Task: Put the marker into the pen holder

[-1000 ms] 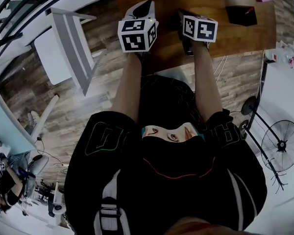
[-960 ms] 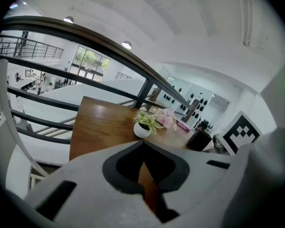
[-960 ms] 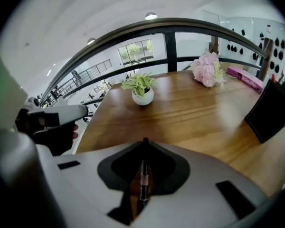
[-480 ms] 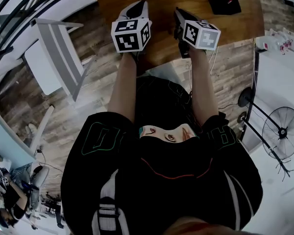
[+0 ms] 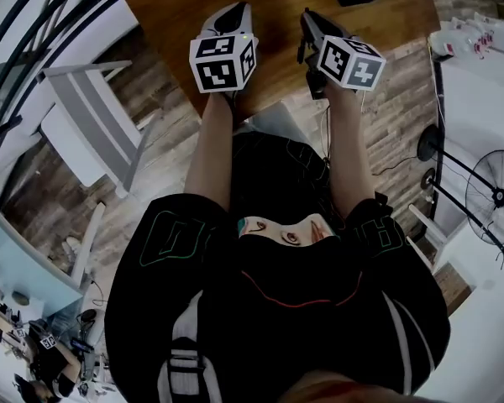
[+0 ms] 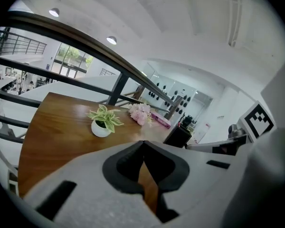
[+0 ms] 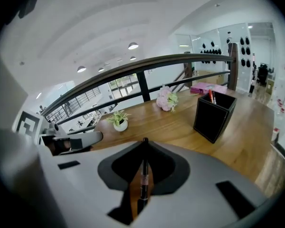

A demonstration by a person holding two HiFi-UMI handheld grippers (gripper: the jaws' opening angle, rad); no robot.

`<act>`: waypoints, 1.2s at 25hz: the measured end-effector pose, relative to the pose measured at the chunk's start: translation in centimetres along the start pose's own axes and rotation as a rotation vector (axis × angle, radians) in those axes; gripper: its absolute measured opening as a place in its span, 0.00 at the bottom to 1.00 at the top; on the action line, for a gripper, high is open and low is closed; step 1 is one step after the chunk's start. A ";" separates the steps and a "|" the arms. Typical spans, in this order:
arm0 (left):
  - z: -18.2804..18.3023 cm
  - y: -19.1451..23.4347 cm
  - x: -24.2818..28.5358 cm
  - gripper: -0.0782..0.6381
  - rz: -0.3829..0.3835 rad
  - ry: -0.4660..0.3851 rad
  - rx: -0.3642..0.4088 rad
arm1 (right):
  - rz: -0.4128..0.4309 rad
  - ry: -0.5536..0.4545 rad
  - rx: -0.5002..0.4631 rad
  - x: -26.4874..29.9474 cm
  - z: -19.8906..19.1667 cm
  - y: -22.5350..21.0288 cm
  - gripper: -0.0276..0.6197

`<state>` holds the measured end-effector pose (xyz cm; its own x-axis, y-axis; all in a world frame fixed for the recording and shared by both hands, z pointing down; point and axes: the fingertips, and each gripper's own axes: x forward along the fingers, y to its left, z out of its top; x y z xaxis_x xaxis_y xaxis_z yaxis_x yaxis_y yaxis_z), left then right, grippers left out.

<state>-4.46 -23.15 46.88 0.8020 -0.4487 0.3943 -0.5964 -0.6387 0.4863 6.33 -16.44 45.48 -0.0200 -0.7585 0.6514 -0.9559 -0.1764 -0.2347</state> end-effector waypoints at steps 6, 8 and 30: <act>0.3 -2.7 1.4 0.12 -0.035 0.009 0.042 | -0.030 -0.065 0.038 -1.9 1.3 -2.9 0.11; 0.5 -3.7 1.8 0.12 -0.038 0.008 0.055 | -0.025 -0.090 0.049 -2.5 1.9 -3.7 0.11; 4.1 -13.0 9.8 0.12 0.087 -0.065 0.146 | 0.193 -0.271 0.004 -5.1 12.0 -14.4 0.11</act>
<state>11.33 -21.80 41.20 0.7508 -0.5428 0.3763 -0.6563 -0.6777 0.3318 23.69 -17.57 36.94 -0.1211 -0.9175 0.3788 -0.9409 -0.0155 -0.3383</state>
